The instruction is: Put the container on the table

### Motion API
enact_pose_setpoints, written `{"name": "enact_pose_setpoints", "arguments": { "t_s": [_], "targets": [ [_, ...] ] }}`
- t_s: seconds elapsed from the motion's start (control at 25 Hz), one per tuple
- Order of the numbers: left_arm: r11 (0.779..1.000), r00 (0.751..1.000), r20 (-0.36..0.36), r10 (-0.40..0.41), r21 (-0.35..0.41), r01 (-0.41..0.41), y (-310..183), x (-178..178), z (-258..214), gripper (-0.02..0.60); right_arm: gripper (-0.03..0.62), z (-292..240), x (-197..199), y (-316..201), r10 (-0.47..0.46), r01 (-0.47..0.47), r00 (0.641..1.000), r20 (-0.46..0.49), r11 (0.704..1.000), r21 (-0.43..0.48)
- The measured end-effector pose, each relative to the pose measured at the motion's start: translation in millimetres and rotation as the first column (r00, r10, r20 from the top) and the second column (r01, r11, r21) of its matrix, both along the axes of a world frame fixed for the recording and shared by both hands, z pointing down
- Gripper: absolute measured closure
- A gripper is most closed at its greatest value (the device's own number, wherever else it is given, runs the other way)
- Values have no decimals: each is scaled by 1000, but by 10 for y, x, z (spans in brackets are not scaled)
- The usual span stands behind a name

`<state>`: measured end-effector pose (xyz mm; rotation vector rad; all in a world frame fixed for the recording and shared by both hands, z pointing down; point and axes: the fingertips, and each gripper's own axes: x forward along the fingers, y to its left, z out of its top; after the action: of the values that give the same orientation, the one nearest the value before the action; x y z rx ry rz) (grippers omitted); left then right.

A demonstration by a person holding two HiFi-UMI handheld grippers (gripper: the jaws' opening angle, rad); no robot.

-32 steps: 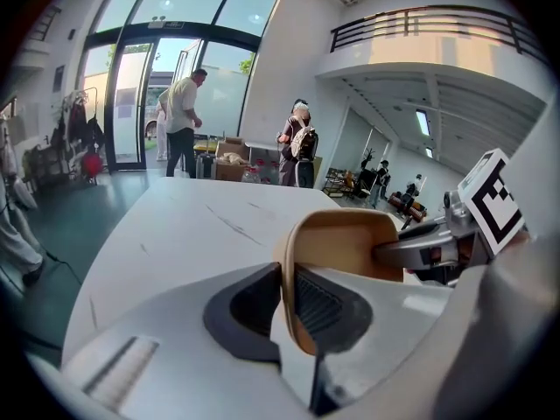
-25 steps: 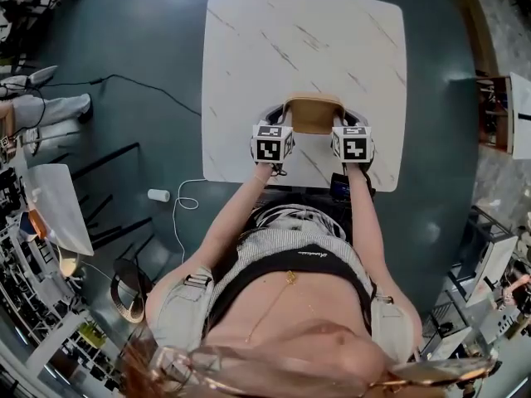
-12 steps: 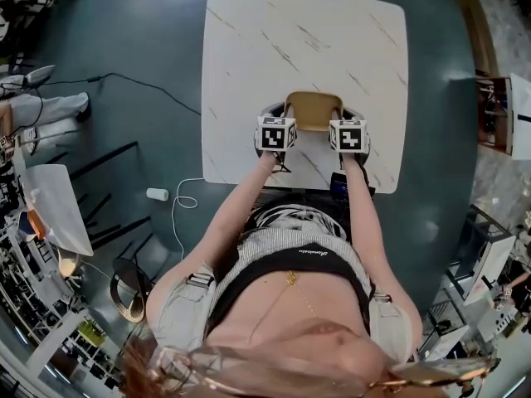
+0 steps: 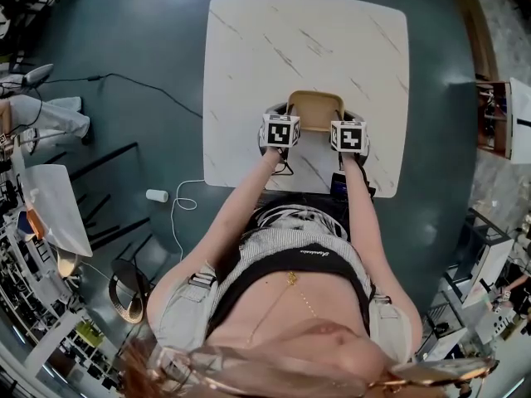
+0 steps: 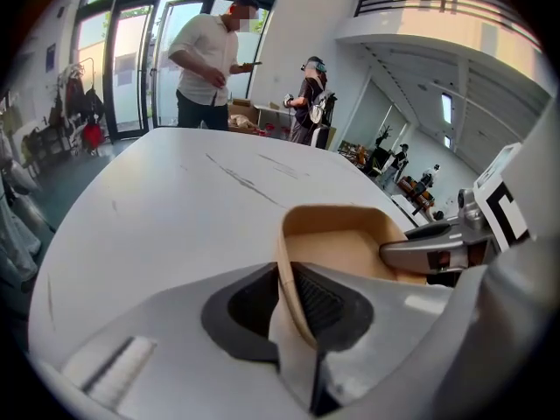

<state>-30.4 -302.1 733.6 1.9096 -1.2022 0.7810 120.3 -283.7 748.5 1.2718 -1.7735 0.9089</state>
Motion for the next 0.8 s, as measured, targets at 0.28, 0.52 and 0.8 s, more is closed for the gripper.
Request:
{"name": "enact_pose_setpoints", "arguments": {
  "t_s": [0.28,0.52,0.8],
  "targets": [
    [1000,1000,-24,-12,-5,12,2,-4,1,540,521,8,-6,1,1,-1,1000,-2,1000,17],
    [1000,999,-26,-21,12,21,3,-12,5,538,519,20,-17,6,12,-12,1000,4,1000,26],
    [999,999,-31,-28,27,29,17,-5,-4,538,520,-1,-14,14,13,-14,1000,8,999,34]
  ]
}}
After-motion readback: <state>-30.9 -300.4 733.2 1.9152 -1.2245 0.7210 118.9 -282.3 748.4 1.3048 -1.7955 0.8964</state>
